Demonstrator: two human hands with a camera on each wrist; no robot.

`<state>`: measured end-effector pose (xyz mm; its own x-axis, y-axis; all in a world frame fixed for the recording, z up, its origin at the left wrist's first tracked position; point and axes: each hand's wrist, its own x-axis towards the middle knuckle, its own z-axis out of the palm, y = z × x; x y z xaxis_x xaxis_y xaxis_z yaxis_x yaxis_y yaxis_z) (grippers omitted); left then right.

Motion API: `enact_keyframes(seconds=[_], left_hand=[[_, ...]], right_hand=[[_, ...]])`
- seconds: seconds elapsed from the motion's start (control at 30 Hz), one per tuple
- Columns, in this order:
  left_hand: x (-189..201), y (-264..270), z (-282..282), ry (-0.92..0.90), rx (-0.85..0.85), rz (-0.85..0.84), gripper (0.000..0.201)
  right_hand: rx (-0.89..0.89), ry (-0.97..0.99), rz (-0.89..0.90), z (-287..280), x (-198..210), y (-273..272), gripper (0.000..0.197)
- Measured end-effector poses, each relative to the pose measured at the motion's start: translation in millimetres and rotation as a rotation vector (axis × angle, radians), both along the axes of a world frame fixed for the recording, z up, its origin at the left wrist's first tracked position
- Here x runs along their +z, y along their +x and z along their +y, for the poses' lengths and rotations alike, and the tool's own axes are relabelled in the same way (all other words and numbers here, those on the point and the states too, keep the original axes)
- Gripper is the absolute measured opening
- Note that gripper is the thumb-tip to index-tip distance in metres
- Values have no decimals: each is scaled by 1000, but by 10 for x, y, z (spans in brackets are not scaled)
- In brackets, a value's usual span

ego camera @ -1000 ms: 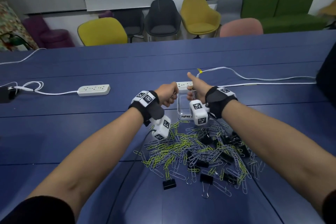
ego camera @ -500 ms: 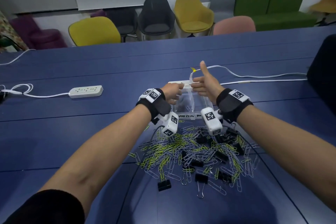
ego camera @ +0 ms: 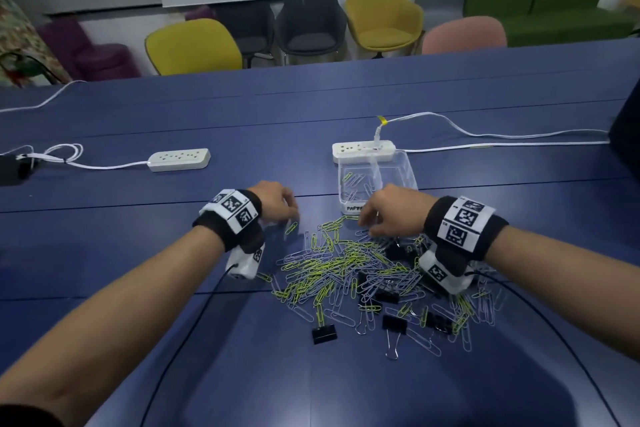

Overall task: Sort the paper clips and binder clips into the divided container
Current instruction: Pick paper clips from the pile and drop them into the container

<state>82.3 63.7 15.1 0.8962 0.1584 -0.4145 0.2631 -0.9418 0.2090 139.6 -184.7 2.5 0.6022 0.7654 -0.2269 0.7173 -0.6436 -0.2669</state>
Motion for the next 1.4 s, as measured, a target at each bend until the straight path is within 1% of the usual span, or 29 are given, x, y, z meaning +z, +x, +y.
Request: enact_keyframes(seconds=[0.1,0.2,0.27,0.43,0.5,0.63,0.73,0.83,0.93,1.03,1.1,1.13,1.17,1.2,1.27,1.3,1.37,1.4], left_hand=[[-67,-72,-107,25,-86,0,42],[-135,-100,-304,65,-199,-16,39],[-178,-138,-438,88,-258,-18,41],[-188,-241,-660,86,-438,-30,48],[-182,-272,-682,68,-473,-34,48],[-206,-341,-673,31,-458,-110,45],[-222,-359,-674,4,-449,-181,30],[-233,-353,-683,23,-454,-201,18],[-251,-338,-674,5,-420,-209,11],[-243,-318,-611,-43,-377,-207,13],[-234,-297,-547,-101,-362,-241,11],[-223,-294,-518,-143,-352,-260,9],[-212,-291,-491,-196,-334,-270,9],[-198,-290,-462,-264,-309,-275,10],[-162,-289,-399,-423,-249,-266,11],[-153,-286,-364,-505,-221,-257,10],[-145,-287,-288,-698,-141,-244,6],[-146,-292,-254,-818,-86,-248,5]], right_hand=[[-6,-112,-123,97,-4,-68,26],[29,-192,-143,154,-17,-140,32],[35,-175,-103,155,-31,-169,37],[26,-130,-64,124,-48,-201,35],[21,-123,-64,119,-56,-220,33],[5,-119,-89,121,-73,-242,25],[20,-113,-87,123,-69,-239,17],[-5,-54,-32,110,-46,-230,7],[-70,53,29,86,-13,-211,8],[-109,146,54,57,33,-178,10],[-134,193,73,24,64,-145,15],[-159,229,112,9,69,-126,16],[-198,291,189,-4,77,-114,16],[-261,373,308,-13,80,-102,16],[-421,542,611,-6,90,-107,15],[-491,595,737,1,91,-107,14],[-590,650,925,19,89,-103,13],[-626,666,988,27,93,-101,12]])
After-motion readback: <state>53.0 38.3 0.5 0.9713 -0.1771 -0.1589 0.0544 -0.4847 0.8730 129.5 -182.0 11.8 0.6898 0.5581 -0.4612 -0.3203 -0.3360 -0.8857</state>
